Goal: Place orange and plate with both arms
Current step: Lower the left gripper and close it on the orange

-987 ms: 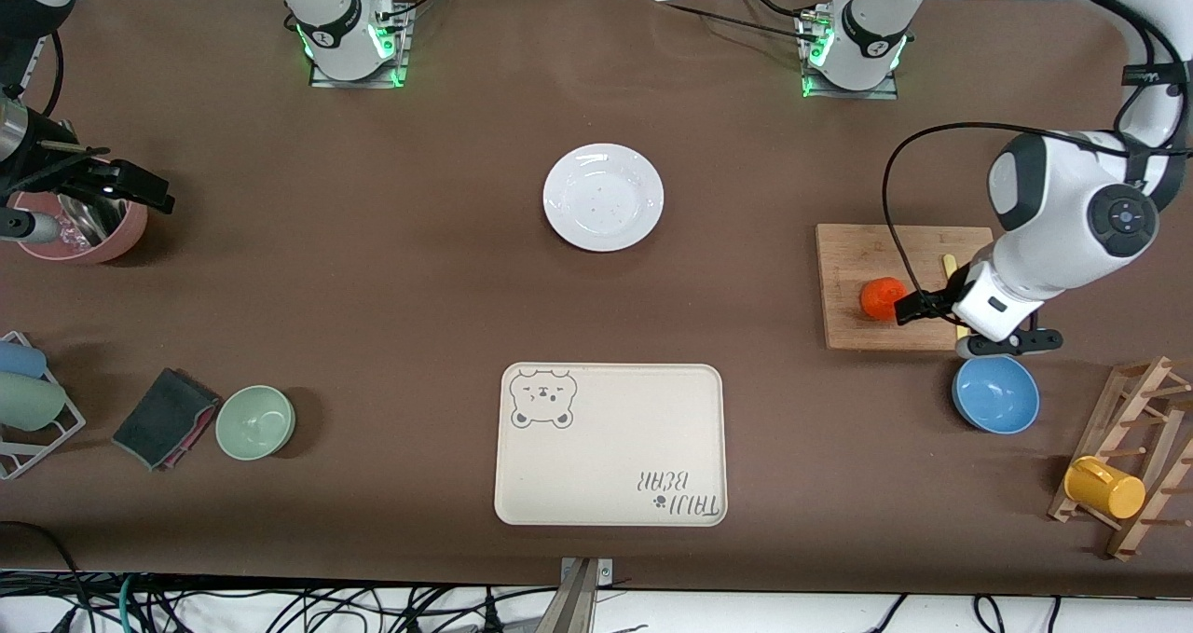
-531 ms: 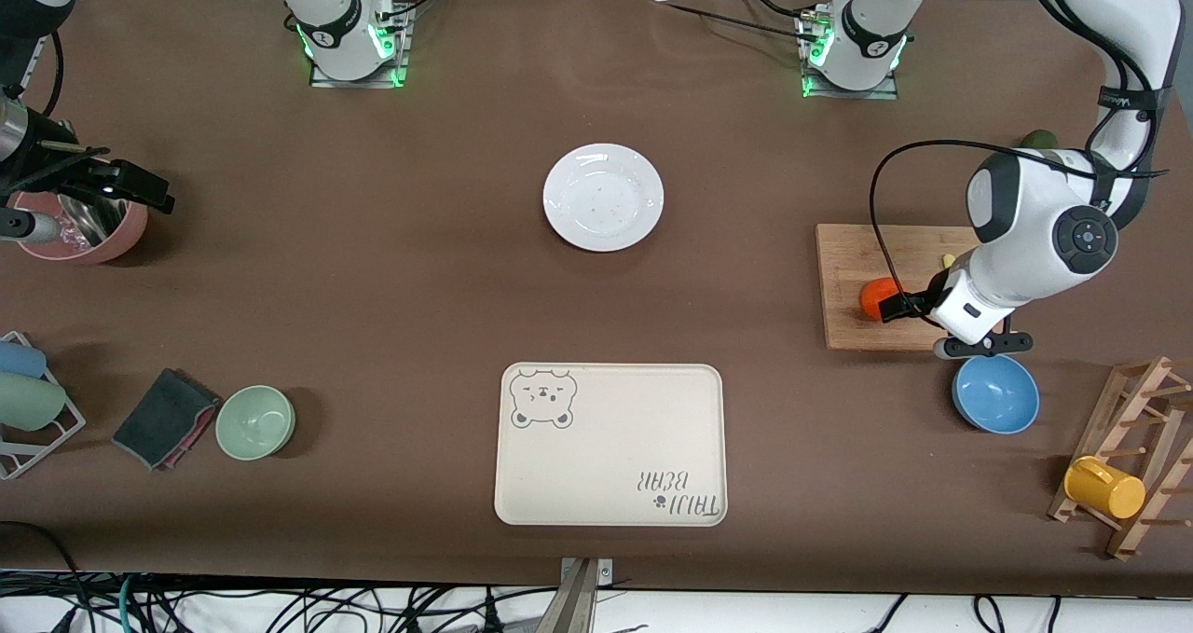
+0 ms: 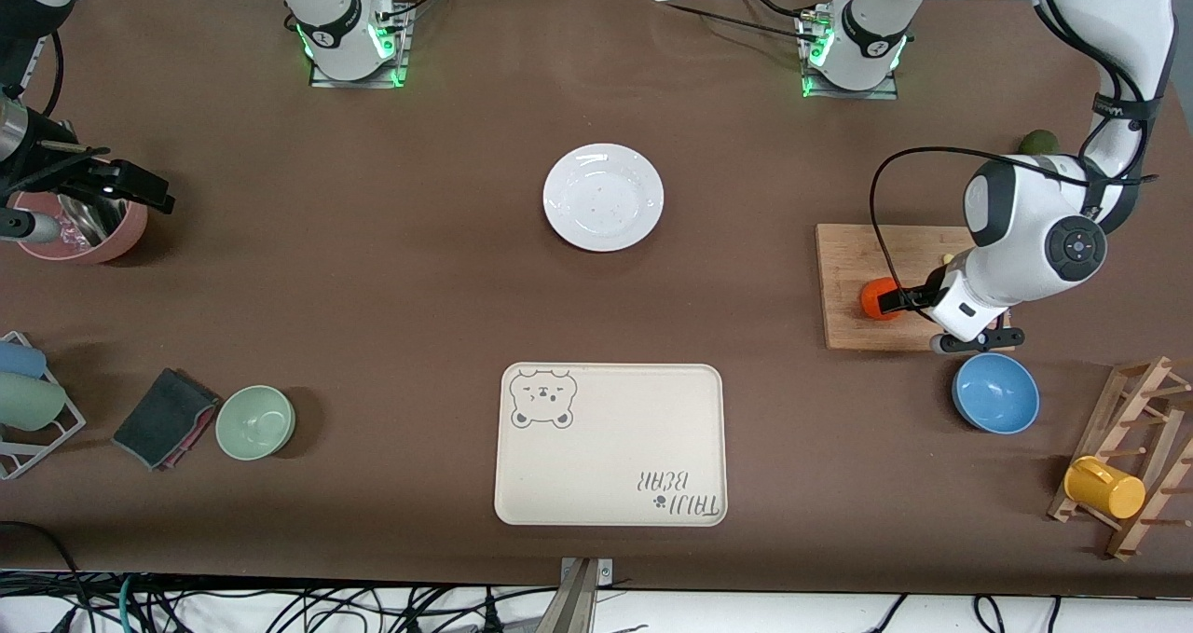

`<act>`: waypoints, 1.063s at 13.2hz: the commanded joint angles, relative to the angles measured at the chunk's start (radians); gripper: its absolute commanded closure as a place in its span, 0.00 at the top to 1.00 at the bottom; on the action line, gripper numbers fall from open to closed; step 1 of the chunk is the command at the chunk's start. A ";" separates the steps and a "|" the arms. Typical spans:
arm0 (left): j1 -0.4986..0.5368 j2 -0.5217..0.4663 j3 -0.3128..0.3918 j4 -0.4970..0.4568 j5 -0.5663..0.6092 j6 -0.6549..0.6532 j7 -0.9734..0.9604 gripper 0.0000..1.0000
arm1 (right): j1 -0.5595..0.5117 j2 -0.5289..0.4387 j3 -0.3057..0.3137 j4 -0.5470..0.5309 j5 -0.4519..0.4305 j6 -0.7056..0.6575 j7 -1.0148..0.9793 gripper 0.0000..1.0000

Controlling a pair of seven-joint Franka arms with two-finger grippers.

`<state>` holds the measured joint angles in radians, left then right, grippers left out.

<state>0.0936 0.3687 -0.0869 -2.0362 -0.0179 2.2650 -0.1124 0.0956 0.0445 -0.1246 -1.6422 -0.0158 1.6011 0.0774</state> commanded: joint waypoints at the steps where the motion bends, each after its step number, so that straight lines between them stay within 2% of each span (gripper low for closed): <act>1: -0.003 0.012 -0.002 -0.006 0.013 0.011 0.003 1.00 | -0.002 -0.006 -0.001 0.001 0.014 -0.009 -0.011 1.00; 11: -0.012 0.075 -0.002 -0.004 0.021 0.050 0.046 1.00 | -0.002 -0.006 -0.001 0.001 0.014 -0.009 -0.010 1.00; 12: -0.009 0.078 -0.002 -0.004 0.021 0.051 0.049 0.94 | -0.002 -0.006 -0.001 0.001 0.014 -0.009 -0.011 1.00; 13: -0.009 0.076 -0.002 -0.004 0.019 0.051 0.049 0.74 | -0.002 -0.006 -0.001 0.001 0.014 -0.009 -0.011 1.00; 14: -0.009 0.076 -0.002 -0.004 0.019 0.050 0.048 0.49 | -0.002 -0.006 -0.001 0.001 0.014 -0.009 -0.011 1.00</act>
<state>0.0801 0.4452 -0.0895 -2.0405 -0.0179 2.3051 -0.0846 0.0956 0.0445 -0.1246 -1.6422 -0.0158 1.6011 0.0774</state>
